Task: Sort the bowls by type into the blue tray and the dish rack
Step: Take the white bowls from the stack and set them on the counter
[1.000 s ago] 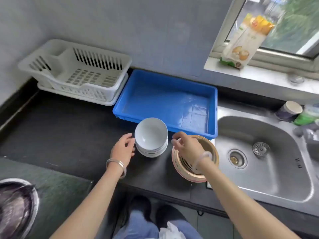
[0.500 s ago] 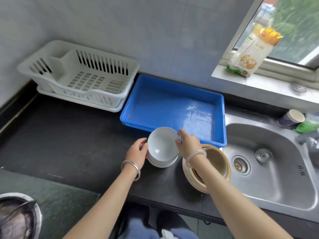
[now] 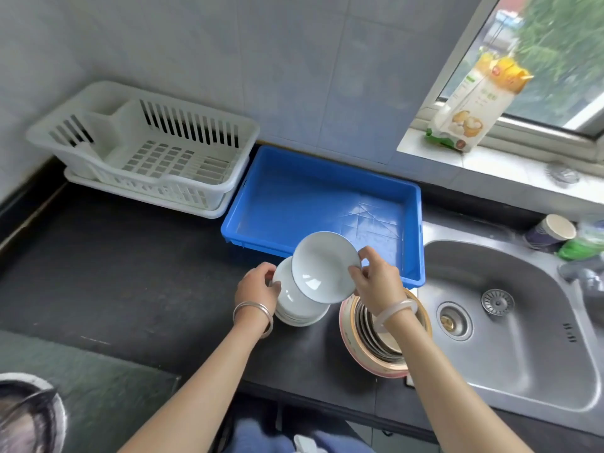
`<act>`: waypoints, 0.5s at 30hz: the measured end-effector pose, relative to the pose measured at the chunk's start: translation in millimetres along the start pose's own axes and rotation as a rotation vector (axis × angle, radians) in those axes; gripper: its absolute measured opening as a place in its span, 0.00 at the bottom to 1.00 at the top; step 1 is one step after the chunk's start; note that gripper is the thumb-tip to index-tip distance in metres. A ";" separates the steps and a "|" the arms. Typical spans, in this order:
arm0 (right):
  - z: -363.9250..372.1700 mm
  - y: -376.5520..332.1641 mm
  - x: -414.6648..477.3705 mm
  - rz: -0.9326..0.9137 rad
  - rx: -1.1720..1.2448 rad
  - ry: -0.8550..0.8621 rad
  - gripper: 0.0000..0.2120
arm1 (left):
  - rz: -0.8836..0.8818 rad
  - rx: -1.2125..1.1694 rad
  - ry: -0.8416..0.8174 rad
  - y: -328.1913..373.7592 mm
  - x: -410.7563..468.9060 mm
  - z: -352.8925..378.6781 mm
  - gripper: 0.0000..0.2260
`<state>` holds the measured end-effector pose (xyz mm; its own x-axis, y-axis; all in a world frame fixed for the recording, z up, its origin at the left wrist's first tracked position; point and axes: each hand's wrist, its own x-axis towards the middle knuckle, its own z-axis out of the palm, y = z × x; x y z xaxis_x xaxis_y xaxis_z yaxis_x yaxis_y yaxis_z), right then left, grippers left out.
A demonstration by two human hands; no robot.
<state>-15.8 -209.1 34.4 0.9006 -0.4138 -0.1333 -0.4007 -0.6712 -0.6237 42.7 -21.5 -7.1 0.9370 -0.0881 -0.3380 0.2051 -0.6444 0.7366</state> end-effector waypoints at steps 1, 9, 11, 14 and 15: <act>-2.5 0.8 1.1 -0.003 0.016 -0.007 0.04 | 0.003 0.022 0.030 2.5 -2.3 1.1 0.05; -24.8 3.2 9.6 -0.068 0.113 -0.071 0.02 | -0.054 0.017 0.152 12.5 -9.6 -1.1 0.06; -31.0 0.3 12.9 -0.092 0.140 -0.085 0.02 | -0.106 -0.093 0.174 14.1 -10.2 -7.8 0.08; -38.0 -12.5 18.4 -0.135 0.190 -0.113 0.02 | -0.150 -0.282 0.236 14.9 -11.4 -27.1 0.12; -39.4 -18.8 20.5 -0.153 0.199 -0.119 0.02 | -0.156 -0.330 0.258 14.4 -11.3 -35.7 0.12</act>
<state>3.5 -229.2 73.8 0.9662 -0.2341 -0.1077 -0.2280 -0.5816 -0.7809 45.1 -2.7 28.3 0.9189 0.2106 -0.3336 0.3898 -0.3540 0.8502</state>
